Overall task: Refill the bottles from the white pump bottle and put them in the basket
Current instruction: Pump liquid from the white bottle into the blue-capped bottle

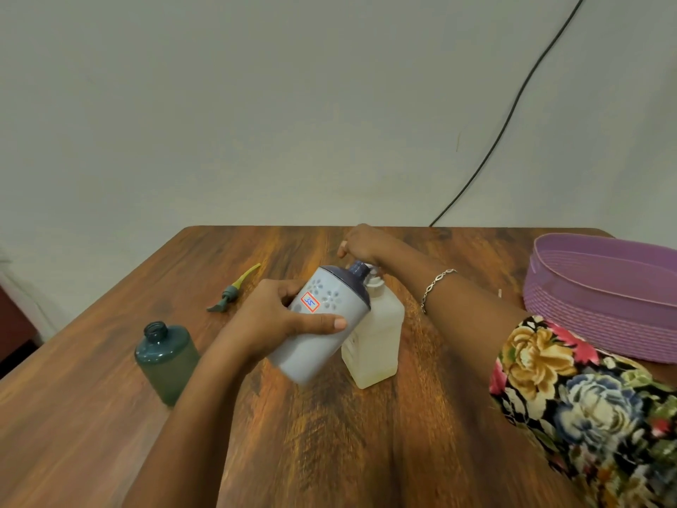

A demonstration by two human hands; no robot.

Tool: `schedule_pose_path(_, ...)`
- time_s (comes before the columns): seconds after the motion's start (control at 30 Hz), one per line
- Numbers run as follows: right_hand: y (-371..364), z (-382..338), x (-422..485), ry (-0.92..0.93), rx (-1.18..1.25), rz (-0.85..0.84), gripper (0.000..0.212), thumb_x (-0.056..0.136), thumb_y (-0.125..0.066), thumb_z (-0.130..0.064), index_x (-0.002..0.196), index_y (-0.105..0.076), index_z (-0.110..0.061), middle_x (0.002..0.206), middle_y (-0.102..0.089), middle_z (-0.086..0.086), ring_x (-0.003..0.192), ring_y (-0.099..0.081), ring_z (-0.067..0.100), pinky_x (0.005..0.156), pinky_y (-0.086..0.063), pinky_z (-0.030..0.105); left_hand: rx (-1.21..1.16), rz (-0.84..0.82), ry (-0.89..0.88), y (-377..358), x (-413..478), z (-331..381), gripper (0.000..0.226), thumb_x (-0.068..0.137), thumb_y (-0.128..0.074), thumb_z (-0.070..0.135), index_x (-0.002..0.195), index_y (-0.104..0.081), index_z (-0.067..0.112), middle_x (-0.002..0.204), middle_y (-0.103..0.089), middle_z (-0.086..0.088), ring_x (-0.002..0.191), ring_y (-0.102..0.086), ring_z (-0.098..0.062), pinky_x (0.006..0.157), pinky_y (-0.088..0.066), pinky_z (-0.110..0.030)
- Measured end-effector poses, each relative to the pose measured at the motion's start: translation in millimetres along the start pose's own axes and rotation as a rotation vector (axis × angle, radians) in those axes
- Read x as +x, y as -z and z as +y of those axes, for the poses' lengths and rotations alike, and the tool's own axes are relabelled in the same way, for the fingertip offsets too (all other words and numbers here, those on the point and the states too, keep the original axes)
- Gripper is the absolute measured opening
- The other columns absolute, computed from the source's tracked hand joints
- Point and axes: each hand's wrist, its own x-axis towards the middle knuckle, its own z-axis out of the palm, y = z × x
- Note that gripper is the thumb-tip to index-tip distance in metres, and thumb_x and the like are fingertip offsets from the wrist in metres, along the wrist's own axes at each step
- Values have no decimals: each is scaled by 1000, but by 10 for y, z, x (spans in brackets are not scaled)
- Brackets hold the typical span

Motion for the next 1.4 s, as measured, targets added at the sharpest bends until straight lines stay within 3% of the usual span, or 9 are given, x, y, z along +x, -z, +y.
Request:
schedule_pose_path(0.07, 41, -47, 10, 24, 43, 24, 30, 94, -46, -5, 118, -59, 8, 107, -60, 19, 74, -53, 21, 62, -44, 27, -9, 18, -6, 9, -20, 45, 58, 43, -89, 47, 88, -72, 15, 77, -73, 0, 67, -69, -12, 63, -56, -29)
schedule_pose_path(0.1, 60, -90, 13, 33, 67, 46, 31, 94, -45, -5, 120, -57, 8, 105, -60, 21, 72, -52, 21, 66, -46, 29, -5, 28, -14, 27, -29, 67, 54, 44, -86, 44, 87, -72, 15, 76, -73, 0, 65, -69, -11, 61, -55, -27)
schedule_pose_path(0.23, 38, -108, 74, 29, 24, 74, 31, 93, -41, -1, 118, -58, 7, 121, -60, 21, 108, -59, 33, 93, -46, 37, 1, 36, -17, 76, -46, 120, 45, 46, -82, 39, 83, -72, 15, 71, -72, 0, 59, -67, -8, 53, -52, -19)
schedule_pose_path(0.53, -38, -16, 65, 3, -171, 2, 31, 95, -42, -6, 117, -62, 3, 129, -56, 16, 117, -55, 30, 100, -44, 35, 29, 28, 36, 25, -9, 19, 66, 37, -90, 51, 88, -71, 14, 77, -73, -3, 67, -69, -14, 60, -54, -26)
schedule_pose_path(0.73, 42, -46, 96, 38, -57, 189, 26, 92, -41, -5, 108, -62, -3, 103, -67, 14, 98, -63, 28, 89, -49, 35, 40, 45, -22, 70, -11, 126, 44, 50, -81, 38, 87, -71, 16, 72, -72, 1, 61, -68, -9, 54, -53, -21)
schedule_pose_path(1.07, -59, 92, 124, -16, -150, 133, 28, 92, -44, -8, 104, -68, -4, 110, -67, 10, 99, -63, 27, 91, -50, 36, 37, 8, 28, 19, 3, 25, 62, 37, -81, 53, 89, -71, 20, 78, -73, 0, 69, -69, -10, 63, -56, -27)
schedule_pose_path(1.23, 0, 3, 84, 1, -6, 168, 29, 89, -42, -1, 109, -63, -1, 107, -67, 15, 103, -61, 28, 89, -47, 35, 38, 9, 4, 54, -17, 36, 59, 46, -86, 49, 93, -70, 17, 82, -73, -2, 74, -70, -15, 69, -57, -33)
schedule_pose_path(1.3, 81, -49, 53, 34, 37, 193, 30, 89, -41, 0, 110, -62, 2, 107, -66, 18, 105, -60, 30, 88, -46, 35, 19, 30, -21, 55, -15, 72, 49, 51, -79, 43, 91, -70, 17, 80, -73, -1, 72, -70, -15, 66, -57, -31)
schedule_pose_path(1.4, 80, -35, -4, 30, 44, 148, 31, 90, -41, 0, 113, -60, 5, 109, -65, 20, 102, -60, 28, 82, -44, 33, 24, 2, -27, 55, -34, 89, 57, 44, -86, 52, 89, -70, 19, 78, -73, 1, 70, -69, -12, 61, -56, -25)
